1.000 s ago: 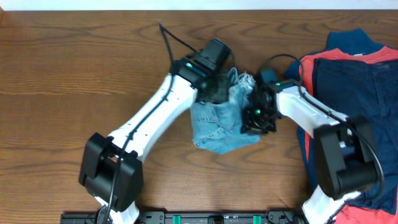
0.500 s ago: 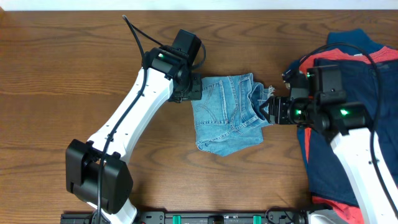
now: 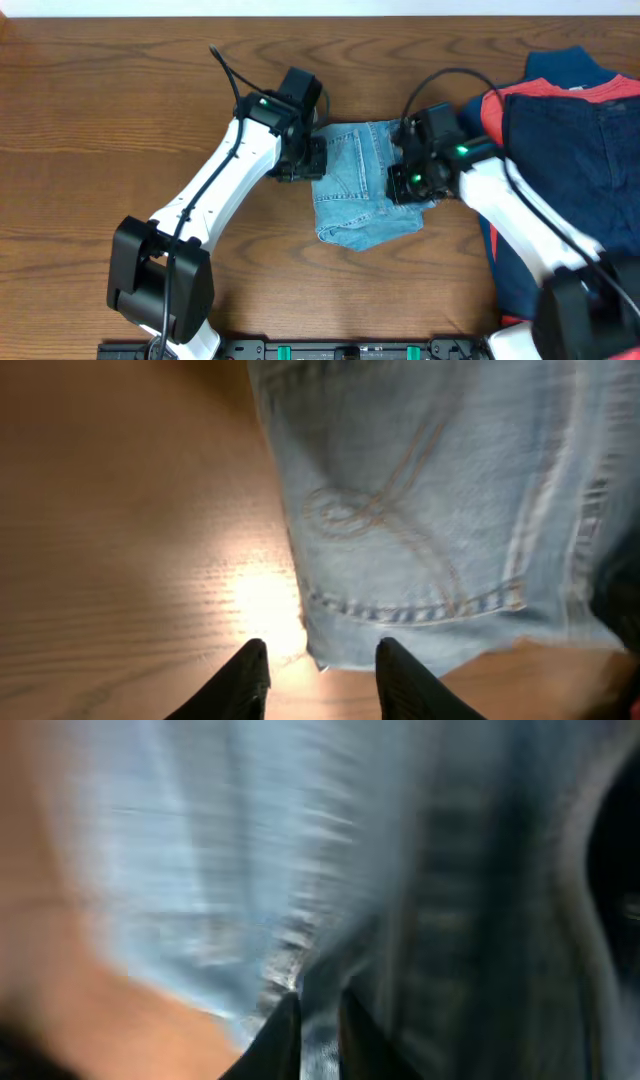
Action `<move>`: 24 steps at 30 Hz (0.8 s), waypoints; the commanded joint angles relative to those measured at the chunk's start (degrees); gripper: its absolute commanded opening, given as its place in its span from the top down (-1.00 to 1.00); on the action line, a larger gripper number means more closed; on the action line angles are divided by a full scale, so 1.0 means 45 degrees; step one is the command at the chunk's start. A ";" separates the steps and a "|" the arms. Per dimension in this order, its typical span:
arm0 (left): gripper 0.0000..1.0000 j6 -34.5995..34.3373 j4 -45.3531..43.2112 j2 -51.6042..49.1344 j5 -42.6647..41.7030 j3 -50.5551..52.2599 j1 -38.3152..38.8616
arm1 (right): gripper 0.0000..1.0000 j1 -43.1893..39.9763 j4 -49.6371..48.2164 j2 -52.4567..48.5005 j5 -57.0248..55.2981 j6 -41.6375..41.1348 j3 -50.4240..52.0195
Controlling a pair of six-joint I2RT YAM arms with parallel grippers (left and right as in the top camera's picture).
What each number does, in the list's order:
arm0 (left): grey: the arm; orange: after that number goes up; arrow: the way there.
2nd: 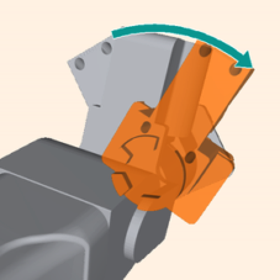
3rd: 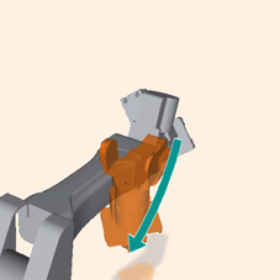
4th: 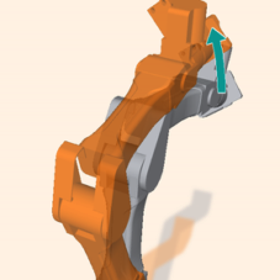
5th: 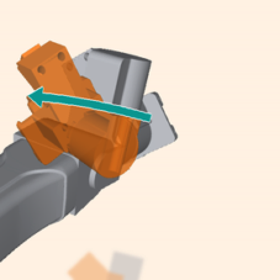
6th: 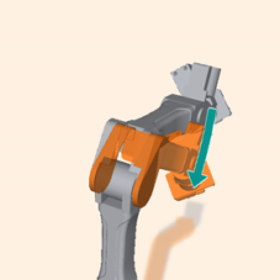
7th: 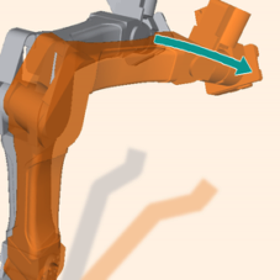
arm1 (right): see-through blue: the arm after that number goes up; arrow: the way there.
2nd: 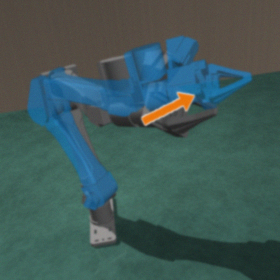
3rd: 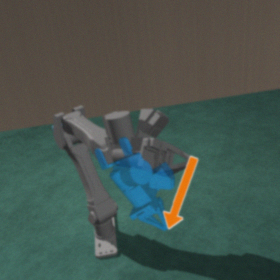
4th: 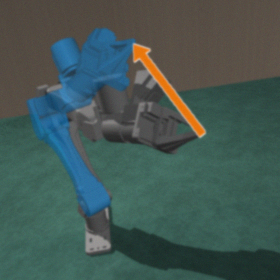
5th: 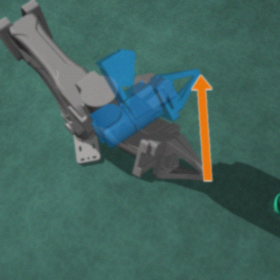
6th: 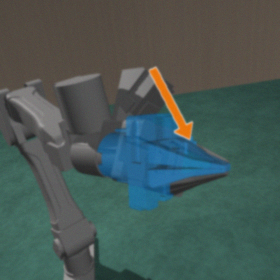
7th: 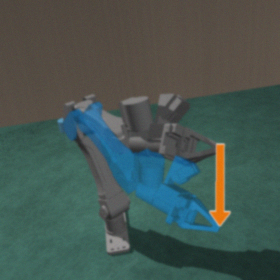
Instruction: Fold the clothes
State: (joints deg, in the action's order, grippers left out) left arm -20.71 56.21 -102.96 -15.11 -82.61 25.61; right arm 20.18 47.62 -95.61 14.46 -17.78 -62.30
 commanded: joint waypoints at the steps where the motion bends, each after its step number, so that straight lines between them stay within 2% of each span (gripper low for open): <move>1: 0.17 0.0175 -0.0151 -0.0068 -0.0539 0.0646 0.0010 | 0.74 -0.0418 0.0903 -0.1059 -0.3245 -0.2744 -0.0044; 3: 0.14 0.0175 -0.0393 -0.0068 -0.0544 0.1035 0.0053 | 0.68 -0.0549 0.0690 -0.1545 -0.2895 -0.2467 -0.0044; 7: 0.12 0.0170 -0.0869 -0.0068 -0.0636 0.1433 0.0219 | 0.50 -0.0554 -0.0194 -0.1851 -0.1316 -0.0806 -0.0044; 9: 0.10 0.0486 -0.1117 -0.0049 -0.1336 0.1375 0.0282 | 0.45 -0.0573 -0.0238 -0.1627 -0.0612 -0.0413 -0.0107; 13: -0.04 0.0699 -0.1141 0.0015 -0.3075 0.0894 0.0267 | 0.37 -0.0826 -0.0267 -0.0432 0.0651 0.0437 -0.0233; 18: -0.03 0.1273 -0.2395 0.0214 -0.3167 0.0661 0.0291 | 0.24 -0.1103 -0.0568 0.1923 0.1166 0.0690 -0.0233; 20: 0.15 0.1331 -0.3449 0.0170 -0.3016 0.0665 0.0291 | 0.20 -0.1166 -0.0840 0.2501 0.1054 0.0529 -0.0228; 24: 0.74 0.1928 -0.5625 -0.0160 -0.1418 0.0821 0.0408 | 0.38 -0.1073 -0.1525 0.2637 0.0398 -0.0151 -0.0185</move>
State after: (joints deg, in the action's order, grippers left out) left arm -15.18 33.32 -102.98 -26.20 -78.06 27.00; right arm 15.57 41.56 -82.65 17.45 -17.19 -62.98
